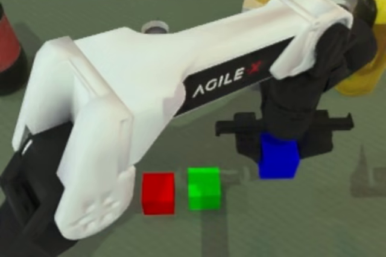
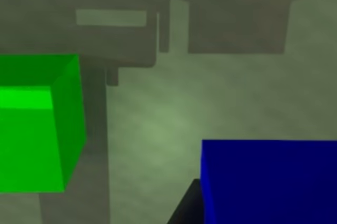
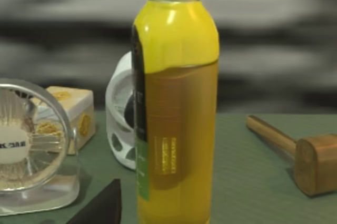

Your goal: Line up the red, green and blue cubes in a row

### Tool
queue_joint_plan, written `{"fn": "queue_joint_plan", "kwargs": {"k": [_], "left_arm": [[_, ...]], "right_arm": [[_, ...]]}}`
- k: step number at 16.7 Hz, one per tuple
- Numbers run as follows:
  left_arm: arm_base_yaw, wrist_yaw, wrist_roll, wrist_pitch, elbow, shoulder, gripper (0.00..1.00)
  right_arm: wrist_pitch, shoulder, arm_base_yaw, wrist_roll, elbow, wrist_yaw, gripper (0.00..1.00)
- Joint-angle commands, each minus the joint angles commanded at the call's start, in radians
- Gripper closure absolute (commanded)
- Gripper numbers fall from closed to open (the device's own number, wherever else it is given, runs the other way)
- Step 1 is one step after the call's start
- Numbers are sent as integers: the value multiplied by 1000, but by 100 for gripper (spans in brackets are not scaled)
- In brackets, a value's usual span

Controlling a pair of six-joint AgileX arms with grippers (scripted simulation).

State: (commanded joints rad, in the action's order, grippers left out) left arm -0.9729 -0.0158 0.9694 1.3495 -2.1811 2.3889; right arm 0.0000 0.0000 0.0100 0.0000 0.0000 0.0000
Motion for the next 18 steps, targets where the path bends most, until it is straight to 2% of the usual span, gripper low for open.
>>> {"fn": "queue_joint_plan", "kwargs": {"k": [4,10,14,18], "left_arm": [[5,0,-1,-44,43,-1,100],[0,1,-1,-245,217,25,100],[-1,0,0,-257,228,28,100],[-1,0,0,-257,228,28,70]], "right_arm": [[0,0,0,0,0,0,0],[0,0,0,0,0,0,0],[0,0,0,0,0,0,0],[0,0,0,0,0,0,0]]}}
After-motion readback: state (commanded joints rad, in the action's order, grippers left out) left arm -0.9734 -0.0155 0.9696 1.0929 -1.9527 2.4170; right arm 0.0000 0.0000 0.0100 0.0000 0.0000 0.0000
